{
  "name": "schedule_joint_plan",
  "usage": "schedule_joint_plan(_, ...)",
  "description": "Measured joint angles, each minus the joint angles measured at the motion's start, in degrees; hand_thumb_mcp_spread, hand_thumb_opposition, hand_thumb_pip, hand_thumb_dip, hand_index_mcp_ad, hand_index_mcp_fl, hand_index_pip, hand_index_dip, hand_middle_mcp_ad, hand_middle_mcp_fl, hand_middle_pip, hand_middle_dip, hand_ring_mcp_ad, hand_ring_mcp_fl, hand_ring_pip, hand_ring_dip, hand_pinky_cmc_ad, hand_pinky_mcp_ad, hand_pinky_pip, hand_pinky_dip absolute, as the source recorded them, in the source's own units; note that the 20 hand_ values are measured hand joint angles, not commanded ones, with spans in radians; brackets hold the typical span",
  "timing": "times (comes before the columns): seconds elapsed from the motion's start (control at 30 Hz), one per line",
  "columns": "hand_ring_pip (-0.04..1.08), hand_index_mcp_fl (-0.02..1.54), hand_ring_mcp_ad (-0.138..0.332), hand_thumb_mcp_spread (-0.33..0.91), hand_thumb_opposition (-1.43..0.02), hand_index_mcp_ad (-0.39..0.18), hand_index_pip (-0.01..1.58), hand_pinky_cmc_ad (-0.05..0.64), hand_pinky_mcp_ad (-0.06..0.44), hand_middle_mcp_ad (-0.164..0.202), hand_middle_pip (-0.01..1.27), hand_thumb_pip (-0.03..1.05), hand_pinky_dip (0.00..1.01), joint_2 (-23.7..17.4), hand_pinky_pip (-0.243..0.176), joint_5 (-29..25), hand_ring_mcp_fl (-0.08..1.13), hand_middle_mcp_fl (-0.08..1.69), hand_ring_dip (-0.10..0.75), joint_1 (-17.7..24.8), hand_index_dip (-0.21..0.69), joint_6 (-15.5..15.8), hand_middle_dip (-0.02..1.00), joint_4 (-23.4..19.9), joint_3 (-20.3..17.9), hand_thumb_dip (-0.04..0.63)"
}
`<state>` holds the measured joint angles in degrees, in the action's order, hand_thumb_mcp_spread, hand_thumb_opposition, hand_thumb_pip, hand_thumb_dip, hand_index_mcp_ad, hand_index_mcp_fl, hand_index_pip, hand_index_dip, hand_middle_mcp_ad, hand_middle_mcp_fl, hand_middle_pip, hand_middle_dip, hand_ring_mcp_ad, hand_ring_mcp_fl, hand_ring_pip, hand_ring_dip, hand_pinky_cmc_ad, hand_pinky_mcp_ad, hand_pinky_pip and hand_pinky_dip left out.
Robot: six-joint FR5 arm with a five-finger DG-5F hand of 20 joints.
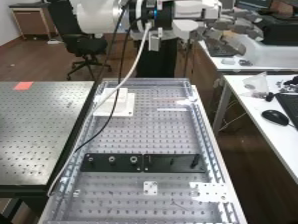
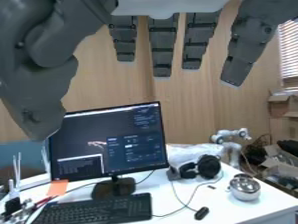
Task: Grab the chopstick and place it in the clear container
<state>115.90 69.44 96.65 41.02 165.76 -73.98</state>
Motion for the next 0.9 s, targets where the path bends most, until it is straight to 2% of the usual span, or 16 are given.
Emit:
schedule_joint_plan(0.53,0.1,0.02,0.127,0.1,-0.74,-0.108,0.1,0.431,0.358,0.082,0.13,0.73,0.35,0.04,-0.026,-0.17,0.05,0.14,0.278,0.53,0.188,0.13,0.39,-0.7,-0.06,0.082)
schedule_joint_plan(0.9,0.1,0.02,0.131,0.09,-0.74,-0.098,0.1,0.431,0.358,0.093,0.13,0.73,0.35,-0.52,-0.026,0.17,0.05,0.13,0.276,0.66,0.182,0.25,0.39,-0.96,-0.73,0.082)
